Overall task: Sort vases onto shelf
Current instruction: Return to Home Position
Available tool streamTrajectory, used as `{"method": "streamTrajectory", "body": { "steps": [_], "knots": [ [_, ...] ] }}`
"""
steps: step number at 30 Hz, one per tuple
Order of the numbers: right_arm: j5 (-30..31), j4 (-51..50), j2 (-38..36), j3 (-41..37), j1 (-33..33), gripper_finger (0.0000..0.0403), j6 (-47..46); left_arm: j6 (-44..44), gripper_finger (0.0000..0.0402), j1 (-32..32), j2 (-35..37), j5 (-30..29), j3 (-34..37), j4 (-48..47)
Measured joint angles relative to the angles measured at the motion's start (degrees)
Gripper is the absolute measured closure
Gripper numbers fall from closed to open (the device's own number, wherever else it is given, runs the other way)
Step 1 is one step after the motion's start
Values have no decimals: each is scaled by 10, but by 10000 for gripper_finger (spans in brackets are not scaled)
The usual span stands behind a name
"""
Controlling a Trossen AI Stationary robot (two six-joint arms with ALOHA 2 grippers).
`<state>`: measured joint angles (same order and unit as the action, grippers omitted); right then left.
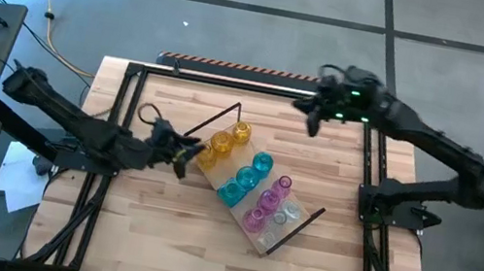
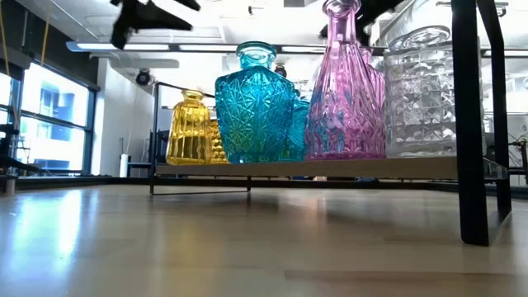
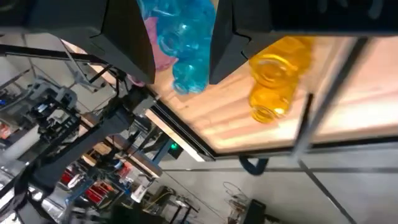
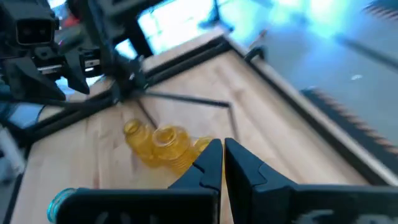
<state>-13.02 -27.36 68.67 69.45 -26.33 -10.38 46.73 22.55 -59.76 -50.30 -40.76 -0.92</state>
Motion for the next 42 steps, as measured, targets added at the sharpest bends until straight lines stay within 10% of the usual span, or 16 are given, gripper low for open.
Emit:
{"method": "streamTrajectory", "body": {
  "steps": [20, 42],
  "knots": [
    [44, -155, -295, 0, 69, 403, -143, -122, 259, 31, 270, 113, 0, -263],
    [85, -473, -358, 0, 71, 403, -35, -14, 259, 49, 270, 72, 0, -306]
  ]
}}
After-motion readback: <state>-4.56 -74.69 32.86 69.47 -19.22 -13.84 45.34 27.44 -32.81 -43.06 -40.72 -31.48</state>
